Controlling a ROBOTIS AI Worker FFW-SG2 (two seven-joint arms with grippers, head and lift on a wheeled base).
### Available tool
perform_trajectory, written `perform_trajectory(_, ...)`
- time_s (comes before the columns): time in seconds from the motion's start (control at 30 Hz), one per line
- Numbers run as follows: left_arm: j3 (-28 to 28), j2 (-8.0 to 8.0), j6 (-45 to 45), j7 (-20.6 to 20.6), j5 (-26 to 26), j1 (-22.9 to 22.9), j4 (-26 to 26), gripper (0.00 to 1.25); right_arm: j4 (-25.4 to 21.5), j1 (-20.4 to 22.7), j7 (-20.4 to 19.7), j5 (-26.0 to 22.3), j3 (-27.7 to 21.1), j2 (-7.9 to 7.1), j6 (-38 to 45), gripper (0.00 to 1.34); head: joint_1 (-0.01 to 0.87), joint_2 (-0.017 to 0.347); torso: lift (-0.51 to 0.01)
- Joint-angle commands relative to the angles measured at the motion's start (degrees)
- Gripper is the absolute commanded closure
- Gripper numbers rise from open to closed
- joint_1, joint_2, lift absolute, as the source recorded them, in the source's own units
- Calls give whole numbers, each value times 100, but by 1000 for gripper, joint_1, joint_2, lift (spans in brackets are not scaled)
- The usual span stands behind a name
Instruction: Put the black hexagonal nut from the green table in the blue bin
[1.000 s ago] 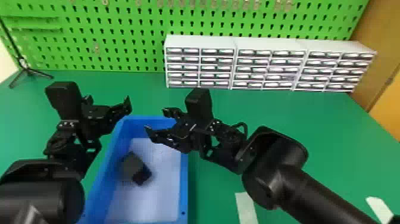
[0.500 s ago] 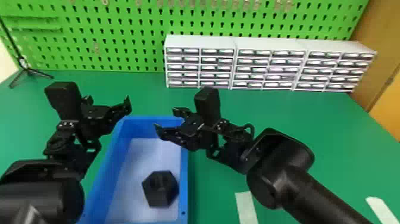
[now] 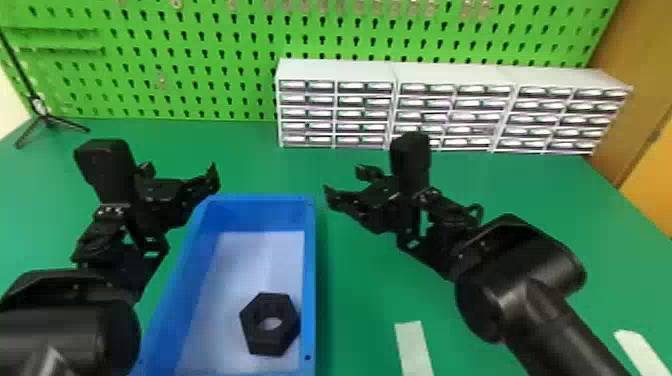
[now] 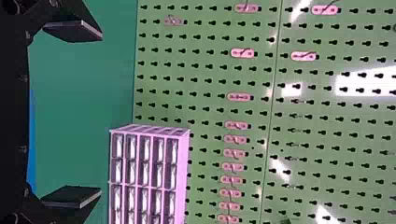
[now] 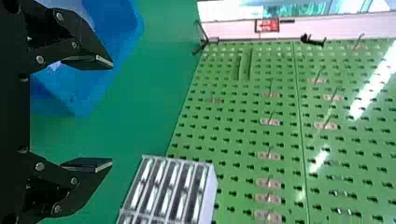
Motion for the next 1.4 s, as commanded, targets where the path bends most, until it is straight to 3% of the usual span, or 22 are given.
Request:
perform_trajectory(0.0, -2, 0, -8, 0, 2, 2, 0, 119, -163, 239, -3, 265, -507, 139, 67, 509, 692, 8, -97)
perform_trajectory(0.33, 7, 0, -8, 0, 20, -7, -9, 119, -480, 644, -3, 529, -1518, 324, 173, 496, 692, 8, -97)
perform_trajectory(0.77, 60, 0, -8, 0, 55, 10, -9, 119, -937, 1259, -3, 634, -2968, 728, 173, 475, 692, 8, -97)
perform_trajectory(1.23, 156, -9, -8, 0, 178, 63, -44, 119, -1271, 1786, -3, 643, -4163, 1080, 129, 472, 692, 8, -97)
perform_trajectory(1.37, 218, -9, -8, 35, 354, 72, -44, 119, -1280, 1892, -3, 854, -4445, 1168, -38, 472, 692, 8, -97)
